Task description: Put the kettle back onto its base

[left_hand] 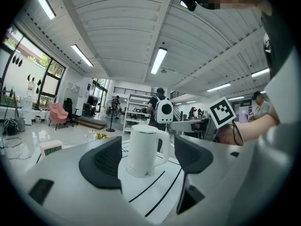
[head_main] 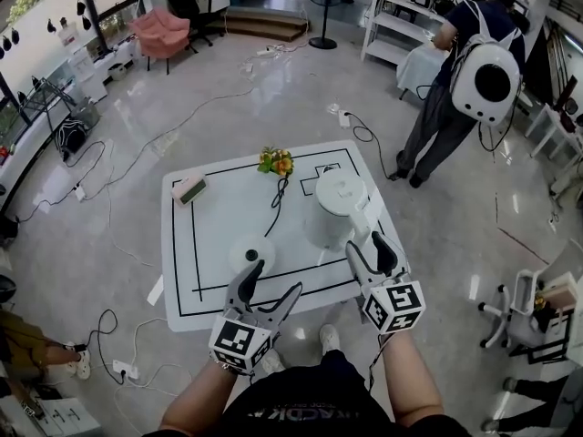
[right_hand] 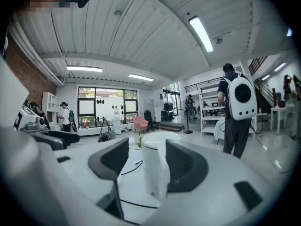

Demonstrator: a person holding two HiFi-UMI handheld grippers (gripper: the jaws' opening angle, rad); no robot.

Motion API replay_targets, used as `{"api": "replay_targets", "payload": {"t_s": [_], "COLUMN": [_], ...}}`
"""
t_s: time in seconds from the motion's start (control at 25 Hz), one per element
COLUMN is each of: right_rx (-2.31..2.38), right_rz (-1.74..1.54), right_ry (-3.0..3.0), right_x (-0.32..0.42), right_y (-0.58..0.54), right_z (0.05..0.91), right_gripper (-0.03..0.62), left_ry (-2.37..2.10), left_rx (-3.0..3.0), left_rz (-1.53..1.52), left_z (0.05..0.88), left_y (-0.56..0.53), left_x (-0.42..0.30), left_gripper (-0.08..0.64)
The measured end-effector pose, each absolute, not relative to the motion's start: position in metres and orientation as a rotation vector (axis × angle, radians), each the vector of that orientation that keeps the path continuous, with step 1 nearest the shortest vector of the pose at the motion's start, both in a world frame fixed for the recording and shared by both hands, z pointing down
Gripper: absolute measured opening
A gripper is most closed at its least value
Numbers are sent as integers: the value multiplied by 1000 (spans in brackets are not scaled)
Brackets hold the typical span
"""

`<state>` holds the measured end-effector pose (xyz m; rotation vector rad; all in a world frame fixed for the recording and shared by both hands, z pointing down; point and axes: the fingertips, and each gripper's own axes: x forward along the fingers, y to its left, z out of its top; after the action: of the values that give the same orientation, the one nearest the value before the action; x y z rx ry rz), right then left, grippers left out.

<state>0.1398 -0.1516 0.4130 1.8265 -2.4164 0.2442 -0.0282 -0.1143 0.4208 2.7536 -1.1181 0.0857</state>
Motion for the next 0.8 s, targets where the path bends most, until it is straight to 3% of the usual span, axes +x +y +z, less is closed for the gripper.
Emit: {"api": "replay_targets", "payload": {"t_s": [0.8], "right_rx": [1474], "right_rz": [435], "right_ry": [-2437], "right_x": [168], "right_y": [-206], "right_z": [487], "right_gripper": [229], "left_ry": [-1339], "left_rx": [2623], "left_rz": [101], "left_z": [427], "left_y": [-138], "left_x": [37], "left_gripper": [337]}}
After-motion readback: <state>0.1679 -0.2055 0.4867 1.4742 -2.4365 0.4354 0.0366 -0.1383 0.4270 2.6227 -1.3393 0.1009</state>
